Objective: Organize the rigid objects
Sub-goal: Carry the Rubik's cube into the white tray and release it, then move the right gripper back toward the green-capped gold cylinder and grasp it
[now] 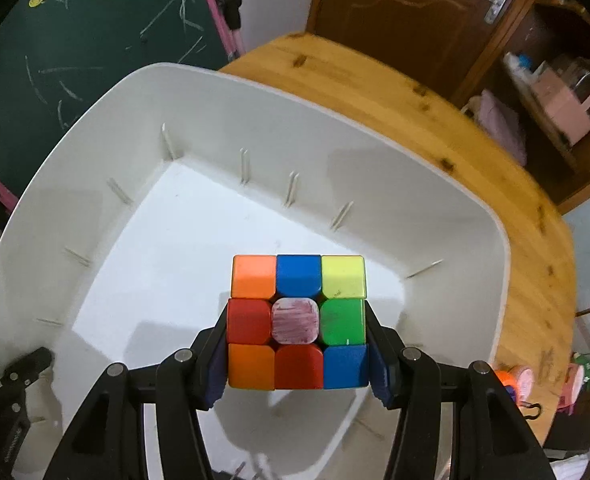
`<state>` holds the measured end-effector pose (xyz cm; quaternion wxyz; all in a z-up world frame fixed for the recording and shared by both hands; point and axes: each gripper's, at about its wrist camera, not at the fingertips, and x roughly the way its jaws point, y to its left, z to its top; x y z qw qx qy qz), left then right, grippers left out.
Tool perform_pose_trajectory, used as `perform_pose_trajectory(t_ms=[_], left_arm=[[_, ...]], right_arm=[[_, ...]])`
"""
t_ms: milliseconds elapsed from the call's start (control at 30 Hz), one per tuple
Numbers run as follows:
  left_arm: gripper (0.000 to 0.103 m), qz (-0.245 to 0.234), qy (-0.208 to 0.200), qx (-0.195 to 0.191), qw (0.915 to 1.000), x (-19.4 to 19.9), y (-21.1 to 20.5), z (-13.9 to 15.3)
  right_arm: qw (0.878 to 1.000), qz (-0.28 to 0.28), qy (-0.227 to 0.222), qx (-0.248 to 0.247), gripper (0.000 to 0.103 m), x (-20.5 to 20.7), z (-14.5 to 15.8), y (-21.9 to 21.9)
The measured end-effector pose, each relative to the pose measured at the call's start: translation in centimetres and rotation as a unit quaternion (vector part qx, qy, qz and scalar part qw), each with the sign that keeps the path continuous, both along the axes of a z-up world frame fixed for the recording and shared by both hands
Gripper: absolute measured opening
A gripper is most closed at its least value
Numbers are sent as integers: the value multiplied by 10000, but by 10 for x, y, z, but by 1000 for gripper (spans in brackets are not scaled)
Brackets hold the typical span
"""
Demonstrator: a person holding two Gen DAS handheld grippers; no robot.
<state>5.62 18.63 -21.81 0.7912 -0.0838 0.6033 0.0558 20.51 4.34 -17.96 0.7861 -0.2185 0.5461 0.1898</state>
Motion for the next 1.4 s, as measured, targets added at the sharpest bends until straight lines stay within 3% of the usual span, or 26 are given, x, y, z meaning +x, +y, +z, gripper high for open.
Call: perform_pose_trajectory(t_ms=[200, 700, 967, 1133, 1400], left_arm=[[6, -2, -1, 0, 10000, 0, 0, 0], [6, 106, -106, -88, 9998, -2, 5, 1], [5, 244, -148, -151, 9995, -3, 5, 3], [7, 290, -156, 76, 9994, -3, 1, 2], [7, 400, -133, 52, 9991, -3, 3, 1]], right_arm=[[9993, 33, -337, 136, 68, -10, 13, -2], [9967, 93, -488, 645, 68, -39, 50, -28], [9937, 99, -714, 855, 68, -62, 73, -54], [9923, 64, -848, 898, 68, -73, 83, -73], [9903, -250, -926, 1004, 68, -82, 91, -117]])
